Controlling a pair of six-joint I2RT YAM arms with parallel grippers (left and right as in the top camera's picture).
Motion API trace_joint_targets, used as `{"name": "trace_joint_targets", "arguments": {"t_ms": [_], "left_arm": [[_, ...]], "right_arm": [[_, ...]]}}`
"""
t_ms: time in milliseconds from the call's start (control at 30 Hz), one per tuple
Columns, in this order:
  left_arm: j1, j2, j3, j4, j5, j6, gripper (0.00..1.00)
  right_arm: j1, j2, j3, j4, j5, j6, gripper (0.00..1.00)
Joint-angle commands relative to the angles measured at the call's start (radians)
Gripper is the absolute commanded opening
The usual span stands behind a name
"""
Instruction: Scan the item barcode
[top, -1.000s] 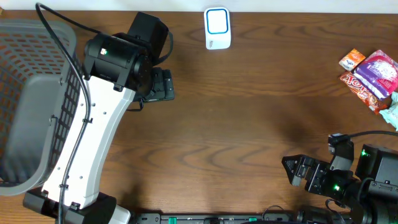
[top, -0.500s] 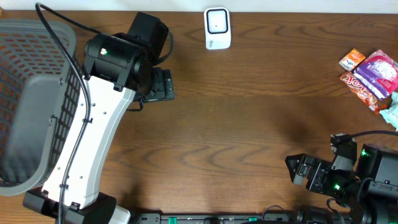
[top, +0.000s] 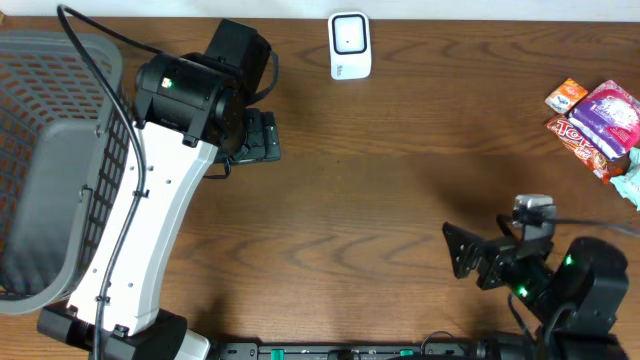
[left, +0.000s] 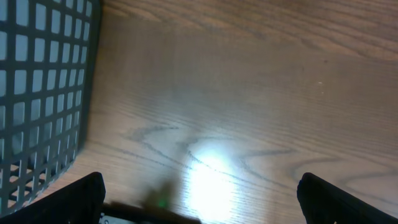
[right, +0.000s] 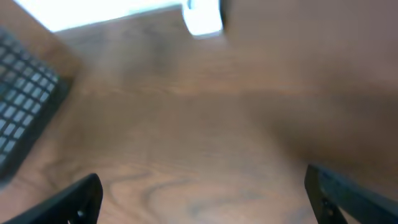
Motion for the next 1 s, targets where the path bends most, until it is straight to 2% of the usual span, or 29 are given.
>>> {"name": "trace_joint_targets", "arguments": {"t_ms": [0, 267, 533, 967], "left_arm": [[0.003, 0.000, 0.008, -0.049, -0.002, -0.004, 0.98], [0.003, 0.000, 0.008, -0.049, -0.002, -0.004, 0.98], [0.003, 0.000, 0.008, -0.049, -0.002, -0.004, 0.98], [0.003, 0.000, 0.008, -0.049, -0.002, -0.004, 0.98]], "right_arm": [[0.031, -0.087, -0.078, 0.067, -0.039, -0.046, 0.99], [0.037, -0.285, -0.230, 0.225, 0.069, -0.045, 0.99], [0.043, -0.424, -0.361, 0.369, 0.072, -0.047, 0.99], [0.097, -0.439, -0.618, 0.713, 0.091, -0.057, 0.99]]}}
